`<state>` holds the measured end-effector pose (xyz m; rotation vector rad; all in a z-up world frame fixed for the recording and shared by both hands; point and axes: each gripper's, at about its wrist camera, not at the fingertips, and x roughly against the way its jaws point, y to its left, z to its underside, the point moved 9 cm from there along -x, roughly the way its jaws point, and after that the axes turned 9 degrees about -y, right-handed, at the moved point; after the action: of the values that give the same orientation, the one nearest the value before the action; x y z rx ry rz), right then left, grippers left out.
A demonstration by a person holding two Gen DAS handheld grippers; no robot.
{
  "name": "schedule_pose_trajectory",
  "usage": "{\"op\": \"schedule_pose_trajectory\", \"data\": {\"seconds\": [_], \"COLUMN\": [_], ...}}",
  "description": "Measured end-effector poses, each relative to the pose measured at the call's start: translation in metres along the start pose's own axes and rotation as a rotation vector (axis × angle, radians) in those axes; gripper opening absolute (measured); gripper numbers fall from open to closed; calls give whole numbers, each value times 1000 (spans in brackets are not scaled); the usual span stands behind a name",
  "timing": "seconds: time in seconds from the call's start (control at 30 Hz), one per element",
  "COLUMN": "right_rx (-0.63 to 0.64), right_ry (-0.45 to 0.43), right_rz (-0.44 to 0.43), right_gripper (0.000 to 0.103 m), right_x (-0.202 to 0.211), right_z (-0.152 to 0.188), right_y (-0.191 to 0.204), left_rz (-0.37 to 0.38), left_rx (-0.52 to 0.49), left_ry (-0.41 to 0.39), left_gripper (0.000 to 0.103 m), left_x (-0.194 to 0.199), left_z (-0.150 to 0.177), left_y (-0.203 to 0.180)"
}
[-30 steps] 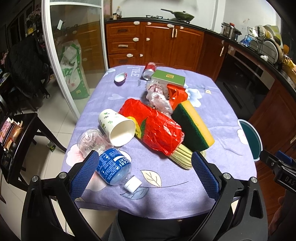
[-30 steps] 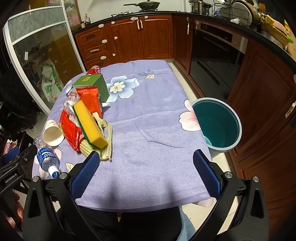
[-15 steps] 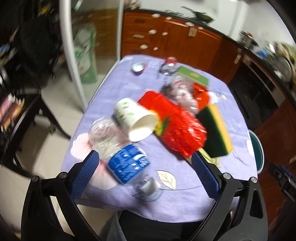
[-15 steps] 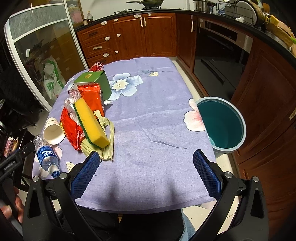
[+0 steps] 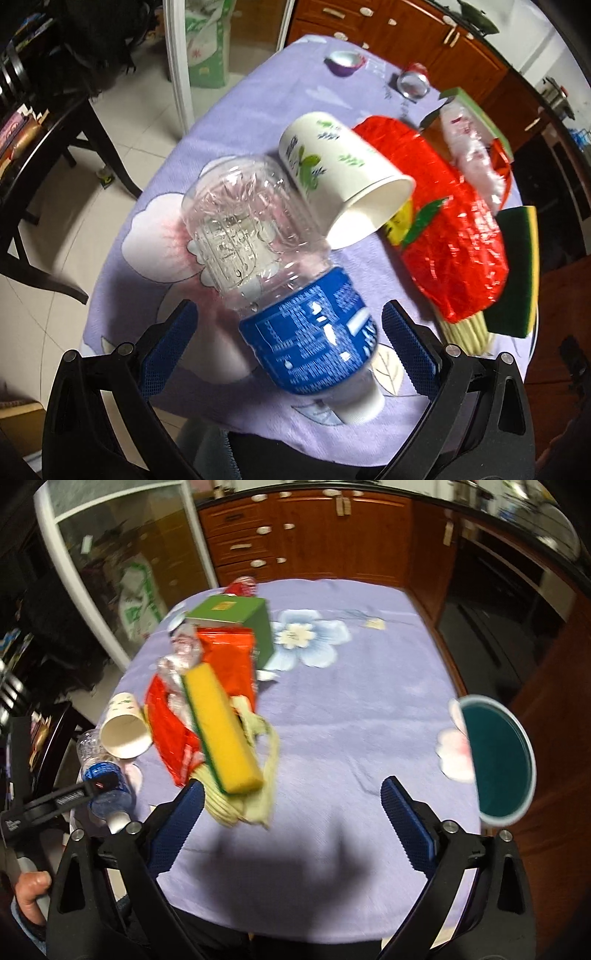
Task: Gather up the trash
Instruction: 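Grasp the blue-labelled water bottle with the left tool while the right tool grasps the yellow sponge, then carry bottle and sponge over the teal bin and open both tools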
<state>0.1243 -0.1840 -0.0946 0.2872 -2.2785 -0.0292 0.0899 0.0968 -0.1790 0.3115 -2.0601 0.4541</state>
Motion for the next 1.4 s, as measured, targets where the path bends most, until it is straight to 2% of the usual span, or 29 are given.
{"op": "schedule_pose_trajectory", "data": {"seconds": [0.1,0.13,0.2,0.23,0.43,0.47,0.5,0.7,0.9,1.1,1.2,1.4], "right_rx": [32,43,60,65,102,105,107,52,-6,-106,-145,-287], "right_ry": [29,38,52,62,114,121,126,79,5,-84,-130,-201], "right_rz": [-34,-42,-70,-78,-93,-97,-102,-131,-130,-109,-72,66], "right_gripper": [81,78,64,62,60,54,31,31,31,31,31,31], "right_x": [-15,-20,-29,-32,-62,-65,-67,-44,-14,21,37,63], "right_z": [-6,-7,-10,-10,-9,-7,-6,-9,-27,-43,-49,-47], "right_y": [18,23,34,37,58,59,60,47,20,-27,-59,-165], "left_rz": [54,61,69,82,75,75,75,91,168,272,339,449], "left_rx": [-1,-23,-47,-53,-58,-60,-70,-141,-226,-340,-410,-623], "left_ry": [-12,-29,-29,-21,-31,-32,-37,-123,-202,-227,-226,-192], "left_gripper": [75,75,75,75,76,76,75,75,75,75,75,75], "left_x": [-3,-1,2,2,5,6,7,30,67,85,91,84], "left_z": [0,1,1,2,4,6,6,-4,-14,-17,-16,2], "left_y": [-1,-2,-3,-4,1,0,-2,-17,-51,-116,-158,-276]}}
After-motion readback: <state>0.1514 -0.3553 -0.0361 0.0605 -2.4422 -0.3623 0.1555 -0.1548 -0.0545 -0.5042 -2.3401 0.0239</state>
